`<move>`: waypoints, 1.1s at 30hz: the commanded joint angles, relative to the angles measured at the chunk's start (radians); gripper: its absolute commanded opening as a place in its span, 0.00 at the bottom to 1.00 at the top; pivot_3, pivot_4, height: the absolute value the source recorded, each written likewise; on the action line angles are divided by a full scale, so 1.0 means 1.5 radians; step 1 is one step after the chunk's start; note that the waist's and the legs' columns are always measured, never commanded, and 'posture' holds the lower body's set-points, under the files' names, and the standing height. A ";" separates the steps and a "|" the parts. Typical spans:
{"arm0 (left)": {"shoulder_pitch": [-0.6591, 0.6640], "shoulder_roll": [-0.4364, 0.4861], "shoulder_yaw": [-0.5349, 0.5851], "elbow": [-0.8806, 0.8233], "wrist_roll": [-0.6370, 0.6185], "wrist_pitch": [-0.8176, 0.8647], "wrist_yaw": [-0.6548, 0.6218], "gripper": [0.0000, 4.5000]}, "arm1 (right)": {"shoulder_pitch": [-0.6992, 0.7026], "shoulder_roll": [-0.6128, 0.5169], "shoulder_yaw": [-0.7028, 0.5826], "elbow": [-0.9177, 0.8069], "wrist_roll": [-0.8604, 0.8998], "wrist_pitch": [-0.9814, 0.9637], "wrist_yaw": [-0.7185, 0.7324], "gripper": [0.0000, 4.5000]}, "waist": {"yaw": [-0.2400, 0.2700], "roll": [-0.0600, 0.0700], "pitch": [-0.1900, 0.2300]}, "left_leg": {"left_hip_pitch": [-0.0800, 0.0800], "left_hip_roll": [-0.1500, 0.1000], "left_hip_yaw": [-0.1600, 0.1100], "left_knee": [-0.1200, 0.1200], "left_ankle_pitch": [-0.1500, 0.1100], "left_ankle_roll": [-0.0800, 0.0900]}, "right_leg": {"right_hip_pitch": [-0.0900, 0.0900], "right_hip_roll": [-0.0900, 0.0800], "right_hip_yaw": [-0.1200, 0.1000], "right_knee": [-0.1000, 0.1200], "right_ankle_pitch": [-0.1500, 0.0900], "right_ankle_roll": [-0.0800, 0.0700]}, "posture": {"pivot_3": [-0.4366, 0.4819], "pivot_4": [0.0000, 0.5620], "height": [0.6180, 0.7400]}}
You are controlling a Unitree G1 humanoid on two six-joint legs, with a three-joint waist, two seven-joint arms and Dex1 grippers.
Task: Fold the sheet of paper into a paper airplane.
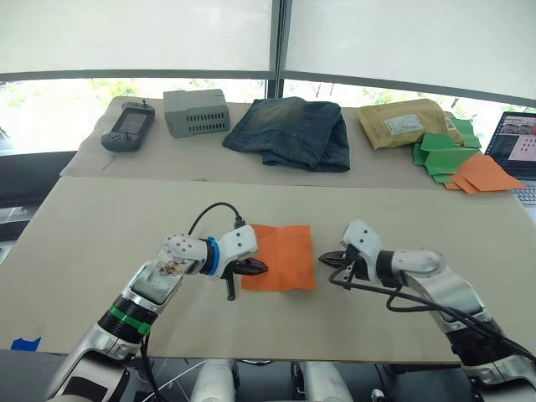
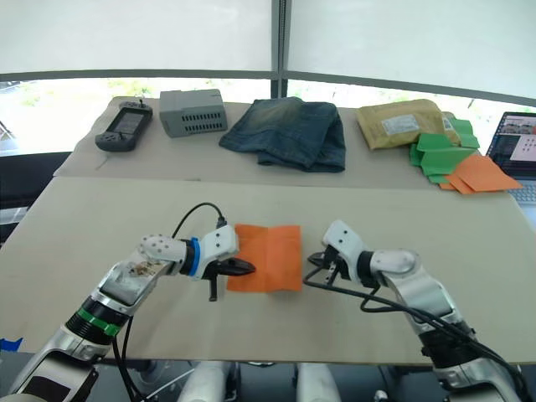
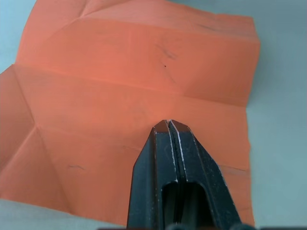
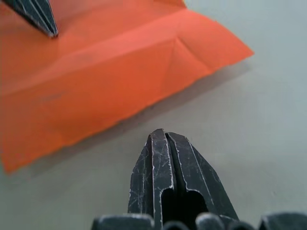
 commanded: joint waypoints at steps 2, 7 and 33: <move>0.026 0.007 -0.028 0.006 0.015 0.027 -0.001 0.00 | -0.019 0.035 -0.026 0.012 0.040 -0.020 0.026 0.01 | -0.001 0.000 -0.001 | 0.000 0.000 0.000 0.000 0.000 0.000 | 0.000 0.000 0.000 0.000 0.000 0.000 | 0.48 0.27 0.80; 0.030 0.015 -0.020 0.009 0.016 0.027 0.006 0.00 | -0.036 0.081 -0.069 -0.012 0.115 0.014 0.045 0.01 | -0.002 0.000 -0.001 | 0.000 0.000 0.000 0.000 0.000 0.000 | 0.000 0.000 0.000 0.000 0.000 0.000 | 0.48 0.27 0.80; 0.114 0.038 0.120 -0.071 -0.054 0.047 0.065 0.00 | -0.169 0.235 0.081 0.223 -0.012 -0.009 0.050 0.01 | -0.019 0.001 -0.001 | 0.001 0.001 0.000 -0.002 0.000 0.000 | -0.001 0.001 0.000 0.001 0.000 0.000 | 0.48 0.27 0.80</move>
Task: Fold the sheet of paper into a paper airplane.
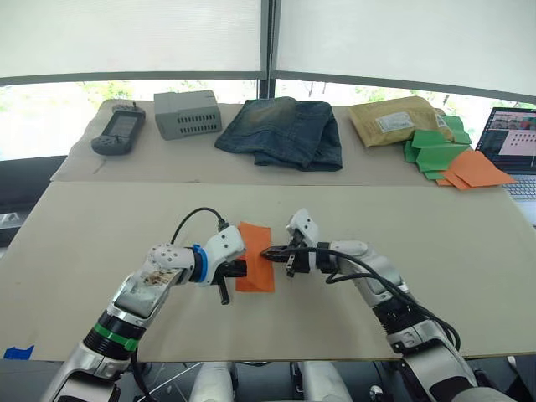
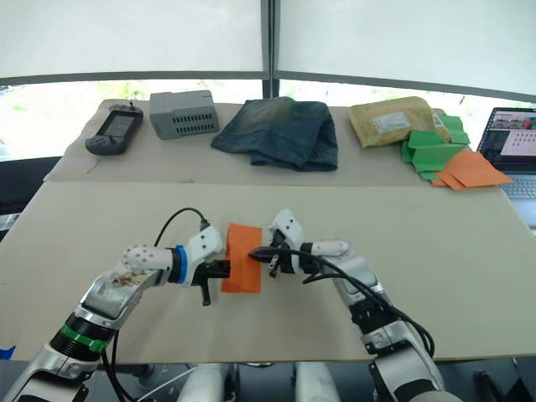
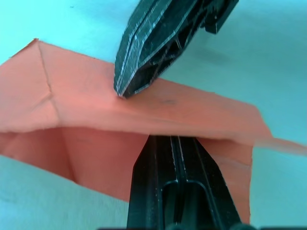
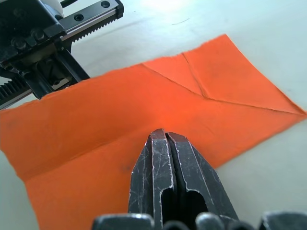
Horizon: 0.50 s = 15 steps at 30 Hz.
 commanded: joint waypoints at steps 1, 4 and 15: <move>0.029 0.023 0.059 -0.009 -0.028 -0.047 -0.010 0.00 | -0.018 0.000 0.022 0.026 -0.033 -0.008 0.005 0.01 | -0.002 0.000 0.000 | 0.000 0.000 0.000 0.000 0.000 0.000 | 0.000 0.000 0.000 0.000 0.000 0.000 | 0.48 0.27 0.80; 0.029 0.009 0.152 -0.024 -0.101 -0.078 -0.014 0.00 | -0.026 0.003 0.034 0.062 -0.053 0.012 -0.005 0.01 | -0.002 0.000 0.000 | -0.001 0.000 0.000 0.000 0.000 0.000 | -0.002 0.000 0.000 0.001 0.000 -0.001 | 0.48 0.27 0.80; -0.008 -0.036 0.124 -0.002 -0.101 -0.100 0.011 0.00 | -0.019 -0.005 0.042 0.057 -0.073 0.012 -0.005 0.01 | 0.005 0.000 0.000 | 0.000 0.000 0.001 0.000 0.000 0.000 | 0.000 -0.001 0.000 0.000 -0.001 -0.002 | 0.48 0.27 0.80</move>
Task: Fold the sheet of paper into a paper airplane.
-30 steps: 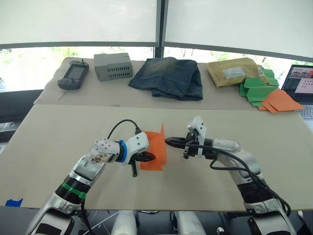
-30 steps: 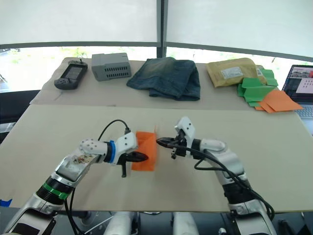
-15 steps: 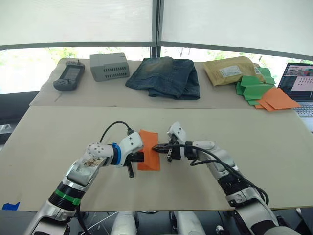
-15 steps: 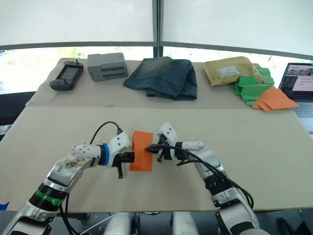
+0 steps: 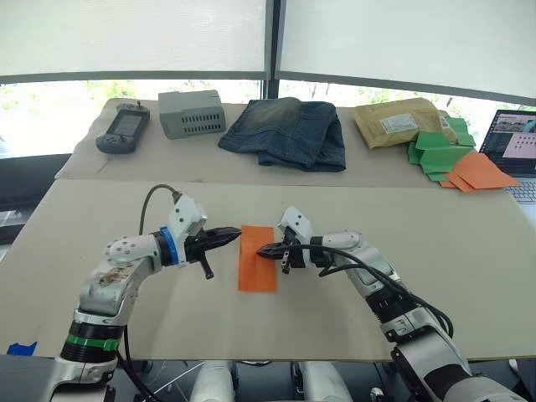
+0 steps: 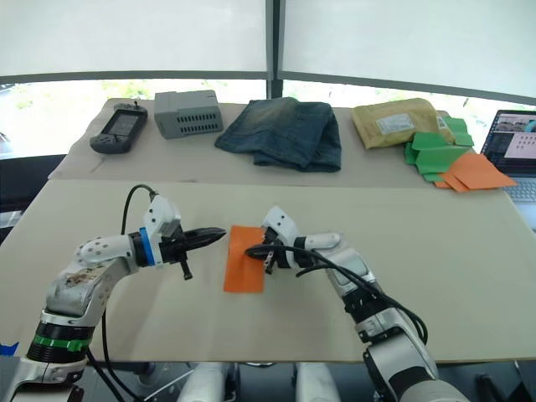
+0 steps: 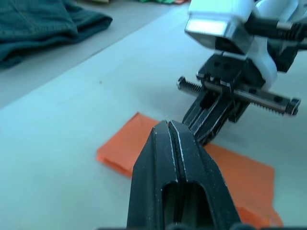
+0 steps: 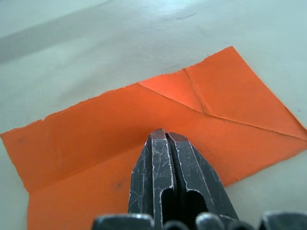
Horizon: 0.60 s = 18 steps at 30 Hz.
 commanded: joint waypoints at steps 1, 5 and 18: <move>-0.009 0.004 -0.050 0.012 0.035 -0.021 -0.002 0.00 | 0.025 -0.011 0.015 0.012 -0.030 0.021 -0.014 0.01 | 0.000 0.000 0.000 | 0.000 0.000 0.000 0.000 0.000 0.000 | 0.000 0.000 0.000 0.000 0.000 0.001 | 0.48 0.27 0.80; -0.003 0.020 -0.108 0.046 0.086 -0.040 -0.008 0.00 | 0.039 -0.024 -0.001 -0.008 -0.026 0.031 -0.030 0.01 | 0.000 0.000 0.000 | 0.000 0.000 0.000 0.000 0.000 0.000 | 0.000 0.000 0.000 0.000 0.001 0.001 | 0.48 0.27 0.80; -0.013 0.026 -0.168 0.103 0.135 -0.056 -0.031 0.00 | 0.030 -0.004 -0.063 0.000 -0.021 0.012 -0.110 0.01 | 0.002 0.000 0.000 | 0.000 0.000 0.000 0.000 0.000 0.000 | 0.000 -0.001 0.000 -0.001 0.000 0.000 | 0.48 0.27 0.80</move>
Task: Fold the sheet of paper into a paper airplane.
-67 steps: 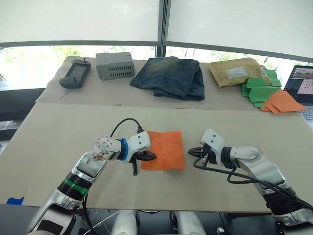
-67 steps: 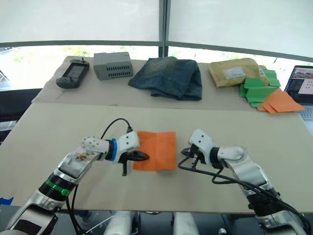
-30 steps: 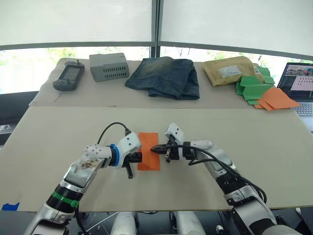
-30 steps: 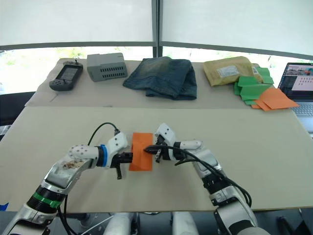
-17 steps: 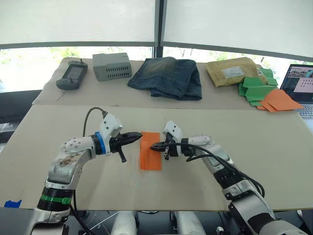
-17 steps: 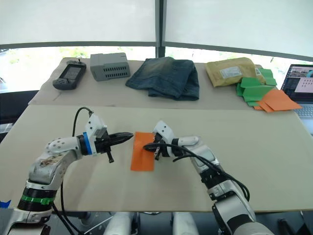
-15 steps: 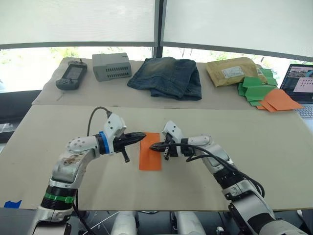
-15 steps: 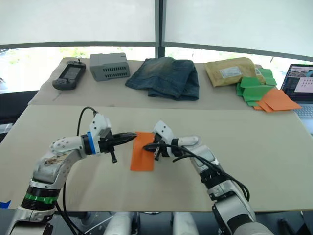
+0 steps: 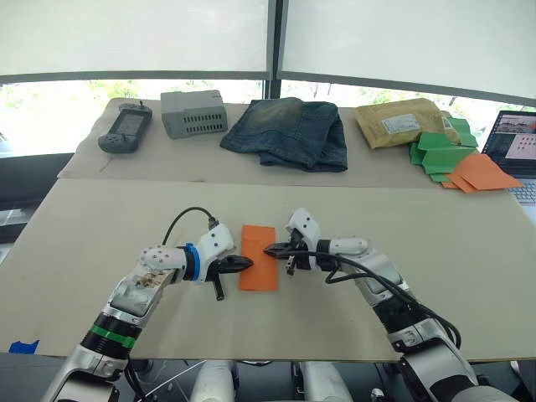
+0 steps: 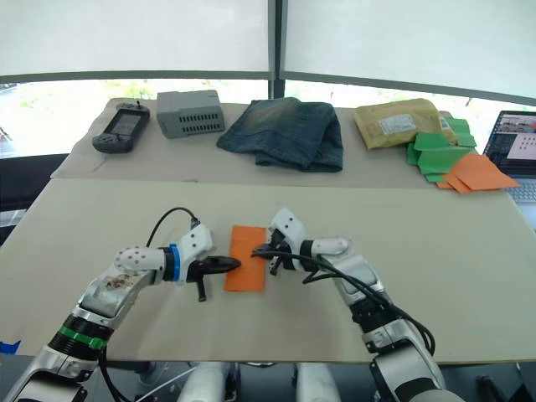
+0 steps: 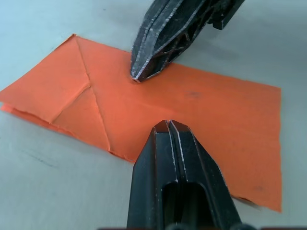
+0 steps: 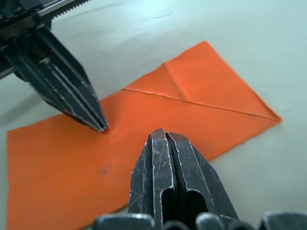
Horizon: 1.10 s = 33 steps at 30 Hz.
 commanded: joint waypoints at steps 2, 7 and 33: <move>0.003 -0.005 -0.021 0.005 0.018 -0.003 0.003 0.00 | -0.029 0.017 -0.024 0.084 -0.027 -0.012 -0.057 0.01 | -0.001 0.000 0.000 | 0.000 0.000 0.000 0.000 0.000 0.000 | 0.000 0.000 0.000 0.000 0.000 0.000 | 0.48 0.27 0.80; 0.017 0.000 -0.019 -0.006 0.017 0.002 0.008 0.00 | -0.069 0.041 -0.031 0.169 -0.039 -0.062 -0.086 0.01 | -0.001 0.000 0.000 | 0.000 0.000 0.000 0.000 0.000 0.000 | 0.000 0.000 0.000 0.000 0.000 0.000 | 0.48 0.27 0.80; -0.013 -0.028 -0.022 0.035 0.025 0.005 0.015 0.00 | 0.097 -0.034 0.070 -0.052 -0.058 -0.045 0.054 0.01 | -0.001 0.002 -0.002 | 0.004 0.000 0.000 -0.002 0.000 0.000 | 0.003 0.000 0.000 -0.001 -0.001 0.000 | 0.48 0.27 0.80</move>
